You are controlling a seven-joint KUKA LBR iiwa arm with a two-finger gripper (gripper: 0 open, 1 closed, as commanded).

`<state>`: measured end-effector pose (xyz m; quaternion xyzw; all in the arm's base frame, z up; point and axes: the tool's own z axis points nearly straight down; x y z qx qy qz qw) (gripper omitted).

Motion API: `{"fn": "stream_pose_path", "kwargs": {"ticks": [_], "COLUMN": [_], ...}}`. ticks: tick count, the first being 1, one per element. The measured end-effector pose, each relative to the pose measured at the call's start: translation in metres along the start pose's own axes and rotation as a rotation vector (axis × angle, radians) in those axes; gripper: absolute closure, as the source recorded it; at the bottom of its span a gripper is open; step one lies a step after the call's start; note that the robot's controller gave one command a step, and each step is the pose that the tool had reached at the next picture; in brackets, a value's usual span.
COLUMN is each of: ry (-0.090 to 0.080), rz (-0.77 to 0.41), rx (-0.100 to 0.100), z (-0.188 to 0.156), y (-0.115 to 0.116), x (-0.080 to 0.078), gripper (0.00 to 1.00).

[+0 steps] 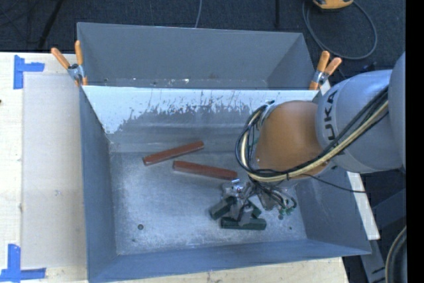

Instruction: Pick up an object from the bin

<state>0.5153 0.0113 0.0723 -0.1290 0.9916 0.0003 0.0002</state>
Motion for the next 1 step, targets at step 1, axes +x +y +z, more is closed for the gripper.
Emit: {"fn": "stream_pose_path", "kwargs": {"ticks": [1], "ry": [0.0], "rz": [0.005], "rx": [0.0], "z": [-0.1432], "y": [0.0445], "x": [0.0086], "gripper": [1.0]}}
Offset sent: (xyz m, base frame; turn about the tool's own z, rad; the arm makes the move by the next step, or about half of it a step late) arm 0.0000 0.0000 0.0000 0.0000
